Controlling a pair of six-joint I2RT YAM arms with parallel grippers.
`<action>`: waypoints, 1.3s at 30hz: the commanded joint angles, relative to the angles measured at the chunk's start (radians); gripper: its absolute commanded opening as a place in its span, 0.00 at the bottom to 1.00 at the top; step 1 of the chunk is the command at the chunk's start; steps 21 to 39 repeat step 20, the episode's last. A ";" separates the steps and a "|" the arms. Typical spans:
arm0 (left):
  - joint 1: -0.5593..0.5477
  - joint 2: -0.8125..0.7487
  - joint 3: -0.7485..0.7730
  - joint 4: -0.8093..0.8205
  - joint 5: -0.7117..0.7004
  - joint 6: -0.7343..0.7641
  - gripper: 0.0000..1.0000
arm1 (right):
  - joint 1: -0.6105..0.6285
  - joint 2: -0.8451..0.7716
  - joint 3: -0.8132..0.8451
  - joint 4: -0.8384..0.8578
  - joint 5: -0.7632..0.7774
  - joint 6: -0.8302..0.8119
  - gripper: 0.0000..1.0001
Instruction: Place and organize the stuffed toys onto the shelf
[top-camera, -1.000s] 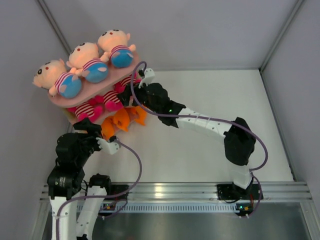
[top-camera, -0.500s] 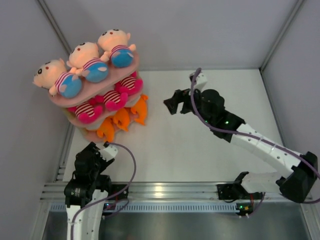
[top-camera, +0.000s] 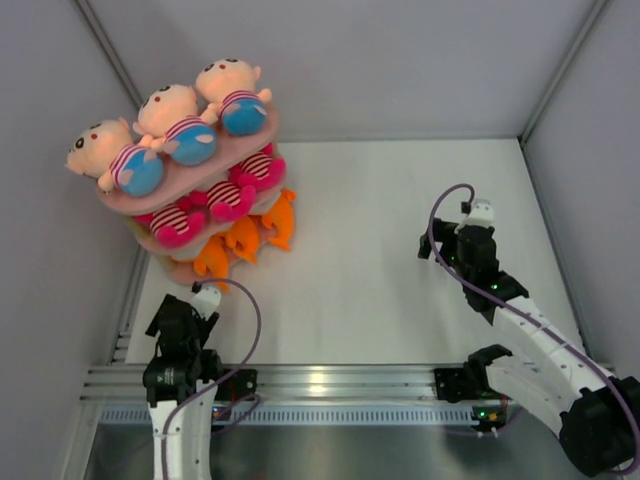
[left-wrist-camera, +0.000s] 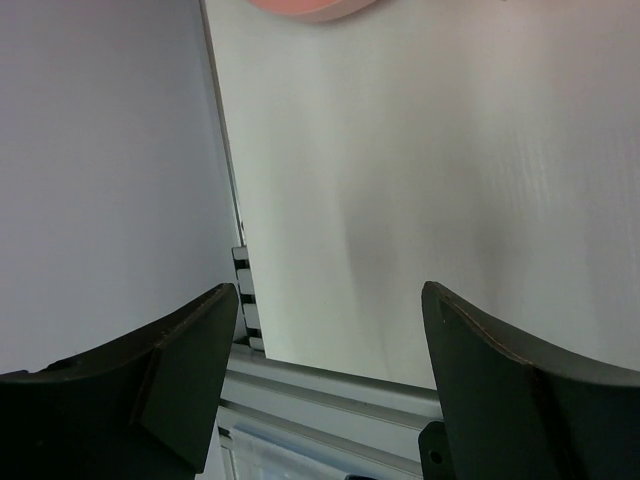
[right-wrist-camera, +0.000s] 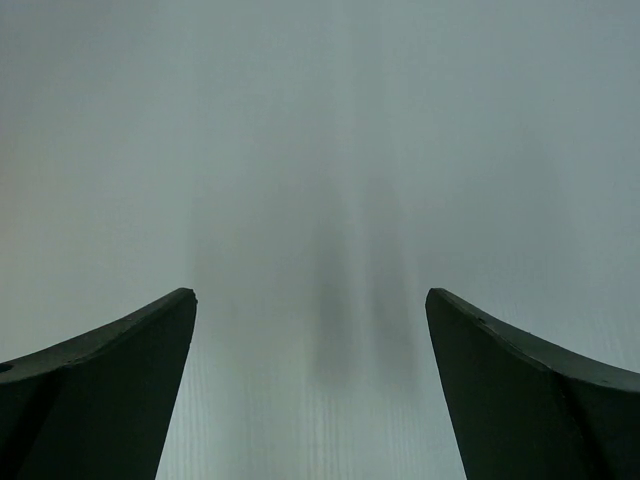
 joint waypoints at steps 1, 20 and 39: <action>0.022 -0.007 -0.007 -0.010 -0.032 -0.055 0.80 | -0.018 0.004 0.011 0.057 0.007 -0.030 0.98; 0.031 -0.006 -0.016 0.014 -0.052 -0.094 0.81 | -0.018 0.012 -0.028 0.152 -0.054 -0.003 0.99; 0.031 -0.006 -0.016 0.014 -0.052 -0.094 0.81 | -0.018 0.012 -0.028 0.152 -0.054 -0.003 0.99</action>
